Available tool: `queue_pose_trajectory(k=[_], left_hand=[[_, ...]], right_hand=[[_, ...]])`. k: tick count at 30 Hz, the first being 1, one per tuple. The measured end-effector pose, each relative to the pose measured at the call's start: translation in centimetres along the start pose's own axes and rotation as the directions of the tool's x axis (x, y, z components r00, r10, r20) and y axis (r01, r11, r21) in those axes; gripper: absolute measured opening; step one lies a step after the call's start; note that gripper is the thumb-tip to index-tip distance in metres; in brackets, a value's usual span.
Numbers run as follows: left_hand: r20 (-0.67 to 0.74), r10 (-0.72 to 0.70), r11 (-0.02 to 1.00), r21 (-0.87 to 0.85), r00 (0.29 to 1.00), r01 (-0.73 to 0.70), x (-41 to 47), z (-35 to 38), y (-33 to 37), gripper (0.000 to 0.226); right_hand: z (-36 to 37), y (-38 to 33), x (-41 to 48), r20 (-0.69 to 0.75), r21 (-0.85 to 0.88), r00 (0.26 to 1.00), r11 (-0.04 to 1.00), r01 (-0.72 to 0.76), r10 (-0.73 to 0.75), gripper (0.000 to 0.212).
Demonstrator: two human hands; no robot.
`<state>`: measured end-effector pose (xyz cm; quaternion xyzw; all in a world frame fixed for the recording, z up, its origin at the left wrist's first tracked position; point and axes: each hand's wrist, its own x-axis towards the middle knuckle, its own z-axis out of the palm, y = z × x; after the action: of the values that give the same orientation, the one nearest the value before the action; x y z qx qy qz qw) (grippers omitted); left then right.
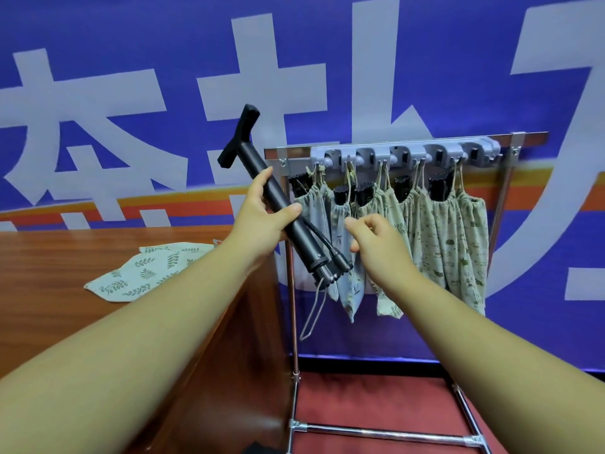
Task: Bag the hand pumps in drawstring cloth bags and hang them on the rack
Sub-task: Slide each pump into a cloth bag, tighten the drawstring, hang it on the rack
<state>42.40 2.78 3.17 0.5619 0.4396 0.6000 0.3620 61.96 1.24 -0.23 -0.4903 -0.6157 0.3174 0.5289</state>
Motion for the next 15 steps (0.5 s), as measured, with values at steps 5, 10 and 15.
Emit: queue_pose_trajectory(k=[5, 10, 15], left_hand=[[0.049, 0.056, 0.998, 0.034, 0.997, -0.058, -0.6, 0.8, 0.0, 0.062], [0.091, 0.122, 0.986, 0.100, 0.988, -0.131, -0.7, 0.2, -0.2, 0.059], [0.050, 0.056, 0.992, 0.114, 0.997, -0.061, -0.2, -0.7, -1.5, 0.054]], right_hand=[[1.1, -0.6, -0.1, 0.159, 0.088, 0.986, 0.995, 0.038, -0.052, 0.049], [1.9, 0.0, 0.2, 0.315, 0.094, 0.947, 0.995, 0.035, -0.063, 0.060], [2.6, 0.8, 0.1, 0.329, -0.008, 0.933, 0.988, 0.157, -0.146, 0.051]])
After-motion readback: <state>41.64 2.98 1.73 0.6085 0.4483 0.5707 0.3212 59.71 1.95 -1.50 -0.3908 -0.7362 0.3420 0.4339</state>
